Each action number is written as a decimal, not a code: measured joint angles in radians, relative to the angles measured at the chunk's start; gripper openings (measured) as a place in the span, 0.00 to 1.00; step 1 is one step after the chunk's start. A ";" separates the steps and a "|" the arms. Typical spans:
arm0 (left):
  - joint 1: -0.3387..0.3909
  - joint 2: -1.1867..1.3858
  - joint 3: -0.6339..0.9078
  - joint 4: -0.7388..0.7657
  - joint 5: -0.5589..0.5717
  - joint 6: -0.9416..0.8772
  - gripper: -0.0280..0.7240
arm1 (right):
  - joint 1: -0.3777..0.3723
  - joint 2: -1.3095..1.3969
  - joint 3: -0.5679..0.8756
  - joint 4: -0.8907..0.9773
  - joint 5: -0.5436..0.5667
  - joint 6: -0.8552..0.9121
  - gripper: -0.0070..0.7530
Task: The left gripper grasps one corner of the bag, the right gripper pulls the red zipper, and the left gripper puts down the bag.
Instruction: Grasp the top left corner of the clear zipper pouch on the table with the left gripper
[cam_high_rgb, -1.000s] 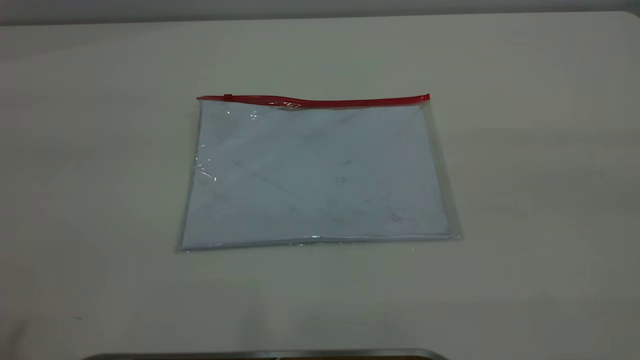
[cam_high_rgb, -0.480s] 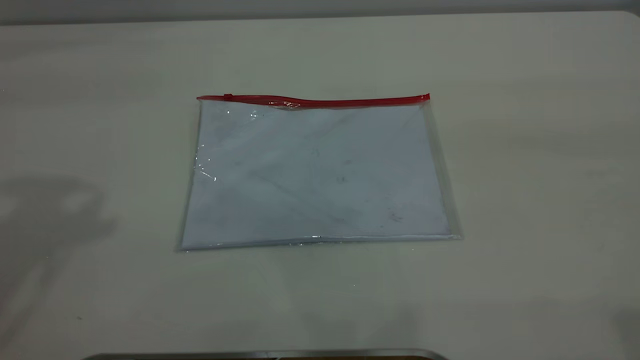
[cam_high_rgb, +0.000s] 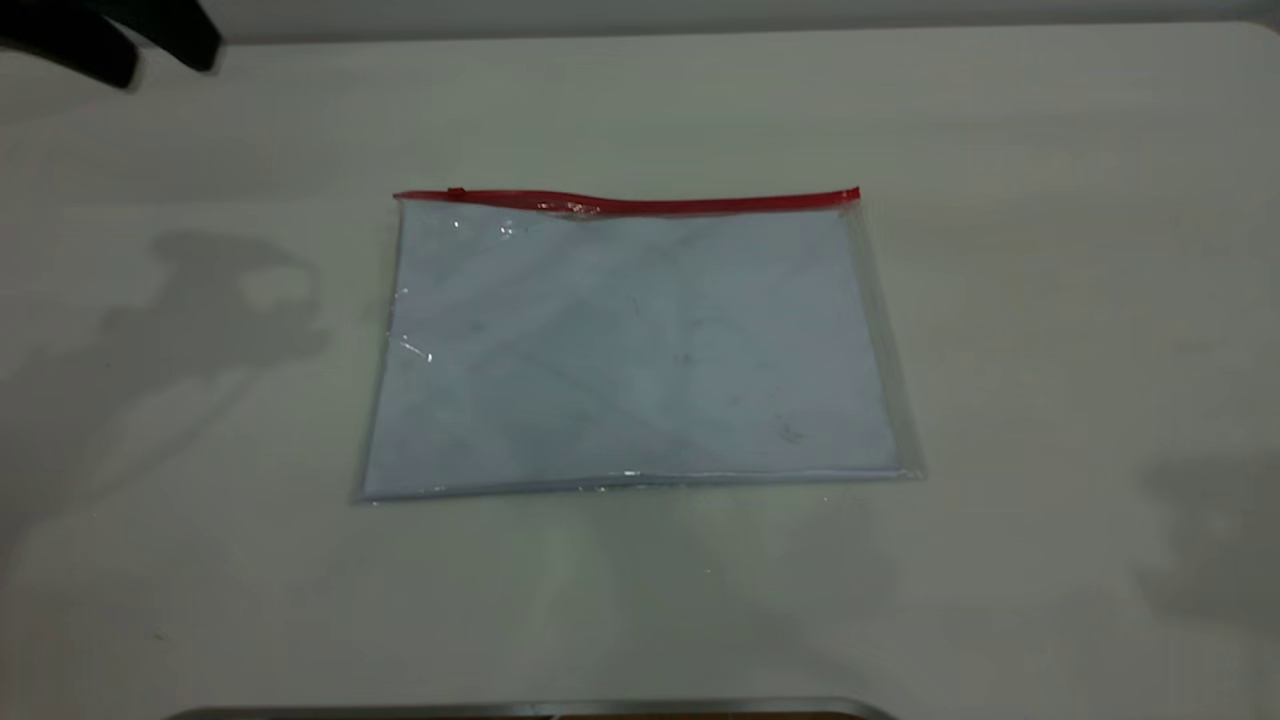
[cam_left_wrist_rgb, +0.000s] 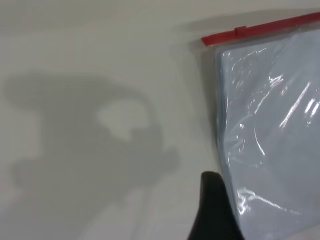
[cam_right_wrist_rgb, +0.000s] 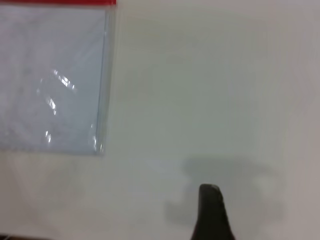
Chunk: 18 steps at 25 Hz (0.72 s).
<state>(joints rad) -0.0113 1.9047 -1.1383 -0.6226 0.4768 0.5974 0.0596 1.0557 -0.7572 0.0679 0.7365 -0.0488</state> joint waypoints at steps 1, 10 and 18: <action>0.000 0.031 -0.015 -0.034 -0.002 0.041 0.82 | 0.000 0.025 -0.007 0.000 -0.020 -0.005 0.77; 0.000 0.296 -0.071 -0.340 -0.029 0.364 0.82 | 0.000 0.242 -0.052 0.000 -0.093 -0.035 0.77; 0.000 0.436 -0.087 -0.722 -0.047 0.748 0.82 | 0.000 0.327 -0.054 0.001 -0.146 -0.042 0.77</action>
<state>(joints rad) -0.0113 2.3404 -1.2254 -1.3443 0.4296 1.3451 0.0596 1.3826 -0.8110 0.0688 0.5901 -0.0909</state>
